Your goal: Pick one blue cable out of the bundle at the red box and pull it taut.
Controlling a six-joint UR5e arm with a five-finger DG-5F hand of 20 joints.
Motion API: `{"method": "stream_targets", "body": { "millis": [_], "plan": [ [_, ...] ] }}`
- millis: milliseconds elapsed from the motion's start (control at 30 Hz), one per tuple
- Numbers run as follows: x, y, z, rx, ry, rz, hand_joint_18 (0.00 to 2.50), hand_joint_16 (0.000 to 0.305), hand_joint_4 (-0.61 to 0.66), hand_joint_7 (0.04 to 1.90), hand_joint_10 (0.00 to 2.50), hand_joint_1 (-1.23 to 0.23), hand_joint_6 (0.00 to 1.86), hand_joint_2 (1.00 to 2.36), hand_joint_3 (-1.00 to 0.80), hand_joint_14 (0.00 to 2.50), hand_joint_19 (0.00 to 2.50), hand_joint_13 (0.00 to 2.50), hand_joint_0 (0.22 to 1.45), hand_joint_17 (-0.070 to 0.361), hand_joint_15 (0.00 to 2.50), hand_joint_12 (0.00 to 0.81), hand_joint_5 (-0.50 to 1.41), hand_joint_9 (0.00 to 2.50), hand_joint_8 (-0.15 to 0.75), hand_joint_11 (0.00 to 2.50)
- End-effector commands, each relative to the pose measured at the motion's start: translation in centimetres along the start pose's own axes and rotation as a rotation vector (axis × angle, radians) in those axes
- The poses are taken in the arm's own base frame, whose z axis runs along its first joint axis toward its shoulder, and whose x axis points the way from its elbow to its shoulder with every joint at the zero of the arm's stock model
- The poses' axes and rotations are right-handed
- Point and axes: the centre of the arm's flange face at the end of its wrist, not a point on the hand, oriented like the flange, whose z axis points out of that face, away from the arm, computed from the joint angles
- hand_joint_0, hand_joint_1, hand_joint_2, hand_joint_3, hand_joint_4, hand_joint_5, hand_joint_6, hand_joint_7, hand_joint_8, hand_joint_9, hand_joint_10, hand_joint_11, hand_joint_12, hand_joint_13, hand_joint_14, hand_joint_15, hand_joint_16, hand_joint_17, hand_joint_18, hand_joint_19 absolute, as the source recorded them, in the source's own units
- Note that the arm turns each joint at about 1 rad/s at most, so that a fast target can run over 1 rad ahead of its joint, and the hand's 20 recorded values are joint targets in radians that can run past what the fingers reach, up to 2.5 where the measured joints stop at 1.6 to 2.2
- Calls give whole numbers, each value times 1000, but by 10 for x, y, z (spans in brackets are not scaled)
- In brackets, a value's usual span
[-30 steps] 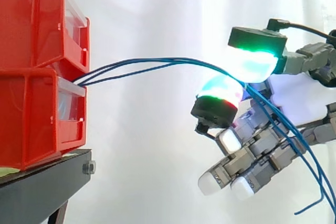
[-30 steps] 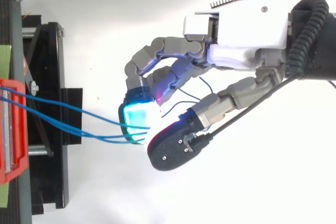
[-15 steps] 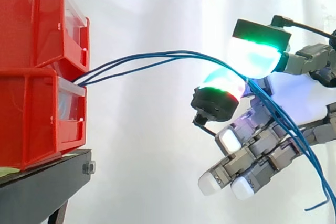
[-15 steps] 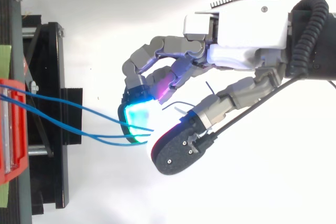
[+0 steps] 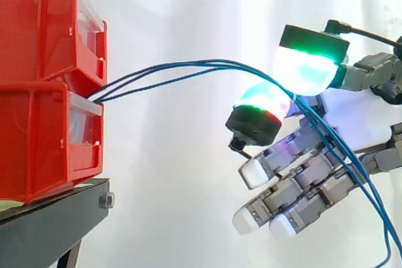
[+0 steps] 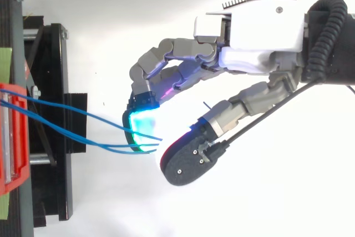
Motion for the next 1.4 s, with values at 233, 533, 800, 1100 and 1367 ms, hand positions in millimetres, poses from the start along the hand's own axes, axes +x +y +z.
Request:
{"method": "stream_targets", "body": {
  "millis": [233,533,800,1100,1367],
  "plan": [
    [0,0,0,1,0,0,277,48,-241,1021,10,-1054,929,1000,-500,2,99,180,682,108,72,339,-230,534,171,552],
    [0,0,0,1,-1,0,283,57,-144,965,7,-853,907,1000,-500,3,171,211,447,129,100,385,-198,647,240,567],
    [0,0,0,2,-1,1,276,50,-149,1081,10,-737,899,1000,-500,5,200,276,566,112,128,352,-176,754,246,598],
    [0,0,0,-1,-1,2,360,49,-185,1128,14,-874,915,1008,-398,5,176,345,734,109,122,349,-168,801,249,651],
    [0,0,0,1,-1,1,408,49,-270,1352,13,-900,920,1000,-500,4,167,368,833,109,111,346,-169,808,238,648]
  ]
}}
